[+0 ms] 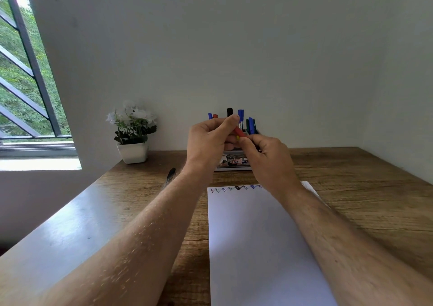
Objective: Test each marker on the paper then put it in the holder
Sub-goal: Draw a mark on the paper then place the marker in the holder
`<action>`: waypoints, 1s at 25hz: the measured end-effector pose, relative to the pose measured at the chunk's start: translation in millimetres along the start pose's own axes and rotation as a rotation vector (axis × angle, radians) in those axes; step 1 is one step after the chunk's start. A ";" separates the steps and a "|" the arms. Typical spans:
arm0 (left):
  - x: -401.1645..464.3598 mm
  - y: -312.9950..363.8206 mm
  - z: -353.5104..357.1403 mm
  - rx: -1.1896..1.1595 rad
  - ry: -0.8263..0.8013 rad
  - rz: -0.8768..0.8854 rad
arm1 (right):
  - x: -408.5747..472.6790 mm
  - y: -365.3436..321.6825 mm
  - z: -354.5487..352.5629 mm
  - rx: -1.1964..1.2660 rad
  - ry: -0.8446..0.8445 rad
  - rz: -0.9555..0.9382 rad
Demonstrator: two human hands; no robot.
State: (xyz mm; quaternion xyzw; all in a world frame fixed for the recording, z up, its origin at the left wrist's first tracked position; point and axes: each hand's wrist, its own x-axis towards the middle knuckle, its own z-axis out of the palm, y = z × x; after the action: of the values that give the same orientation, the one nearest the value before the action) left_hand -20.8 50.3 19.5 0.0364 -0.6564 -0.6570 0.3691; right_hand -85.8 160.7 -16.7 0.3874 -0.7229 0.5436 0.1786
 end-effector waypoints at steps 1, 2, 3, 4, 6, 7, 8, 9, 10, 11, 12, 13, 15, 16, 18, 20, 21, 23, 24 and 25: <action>0.2 0.2 -0.4 -0.001 0.003 -0.002 | 0.2 0.2 0.0 -0.005 0.001 -0.002; 0.1 0.5 -0.5 -0.001 0.005 -0.003 | 0.1 -0.1 -0.5 -0.005 0.002 -0.002; 0.1 0.4 -0.7 -0.001 0.009 -0.004 | 0.5 -0.9 -1.0 -0.004 0.005 0.001; -0.1 0.7 -0.7 -0.001 0.012 -0.004 | 0.5 -2.0 -1.8 -0.004 0.009 0.005; 0.1 0.7 -0.7 0.000 0.016 -0.005 | 0.3 -4.7 -3.6 -0.012 0.015 0.007; 0.2 0.7 -0.5 -0.002 0.017 -0.007 | 0.1 -5.8 -4.4 -0.016 0.020 0.005; 0.2 0.9 -0.5 -0.004 0.017 -0.009 | -0.2 -6.7 -5.0 -0.019 0.023 0.002; 0.4 0.8 -0.6 -0.005 0.017 -0.011 | -0.2 -7.4 -5.7 -0.018 0.026 -0.002; 0.6 0.8 -0.8 -0.004 0.017 -0.013 | -0.1 -8.2 -6.1 -0.020 0.029 -0.006; 0.9 0.2 -1.1 -0.001 0.019 -0.015 | 0.3 -8.8 -6.1 -0.026 0.031 -0.007; 0.9 -0.3 -1.2 0.003 0.023 -0.018 | 0.4 -9.4 -6.2 -0.034 0.031 -0.006; 0.9 -1.2 -1.1 0.011 0.027 -0.021 | 0.9 -9.6 -6.2 -0.043 0.028 -0.002; 0.8 -2.2 -0.7 0.024 0.035 -0.024 | 1.1 -10.4 -6.9 -0.056 0.021 0.013; 0.7 -2.5 -0.4 0.024 0.038 -0.024 | 1.0 -10.8 -7.5 -0.062 0.020 0.020; 1.3 -1.7 -0.5 0.002 0.047 -0.022 | 1.1 -9.9 -8.7 -0.073 0.028 0.029; 2.4 -0.4 -0.7 -0.017 0.042 -0.020 | 0.8 -8.5 -9.1 -0.070 0.030 0.043; 2.7 0.1 -0.7 -0.021 0.040 -0.020 | 0.9 -7.8 -8.0 -0.069 0.024 0.052; 4.1 -0.6 -1.0 -0.017 0.055 -0.021 | 1.2 -6.3 -5.0 -0.079 0.012 0.067; 4.9 -1.1 -1.9 -0.019 0.069 -0.021 | 1.0 -5.8 -3.8 -0.090 0.012 0.068; 5.9 -1.1 -3.3 -0.030 0.083 -0.022 | 0.9 -4.5 -3.1 -0.103 0.014 0.066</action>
State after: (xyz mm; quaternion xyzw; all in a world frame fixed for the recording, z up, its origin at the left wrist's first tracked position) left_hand -23.8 44.3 20.6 0.0651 -0.6301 -0.6688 0.3892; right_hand -83.5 162.7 -12.1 0.3496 -0.7611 0.5139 0.1855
